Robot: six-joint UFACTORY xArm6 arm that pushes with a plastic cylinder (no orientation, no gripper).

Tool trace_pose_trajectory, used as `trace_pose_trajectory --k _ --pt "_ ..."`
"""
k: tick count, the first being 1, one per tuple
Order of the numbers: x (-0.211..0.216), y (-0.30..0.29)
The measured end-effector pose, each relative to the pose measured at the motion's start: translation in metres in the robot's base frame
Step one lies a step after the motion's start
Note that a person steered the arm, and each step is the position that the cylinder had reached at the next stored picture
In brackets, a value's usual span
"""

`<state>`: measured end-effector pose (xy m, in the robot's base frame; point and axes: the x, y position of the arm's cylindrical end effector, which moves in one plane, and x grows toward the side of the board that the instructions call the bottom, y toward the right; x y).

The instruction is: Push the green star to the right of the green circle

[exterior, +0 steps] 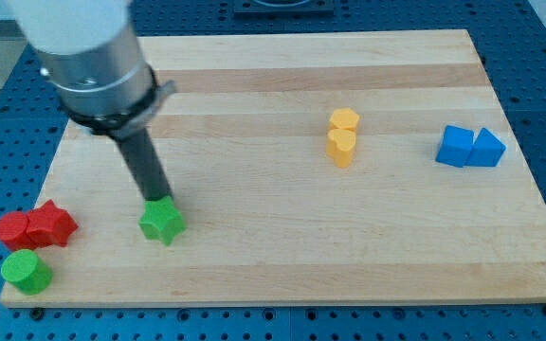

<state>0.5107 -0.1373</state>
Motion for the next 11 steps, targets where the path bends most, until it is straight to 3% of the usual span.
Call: trace_pose_trajectory --k 3,6,11 --pt "0.02 0.042" --pt "0.067 0.01" --pt "0.074 -0.066"
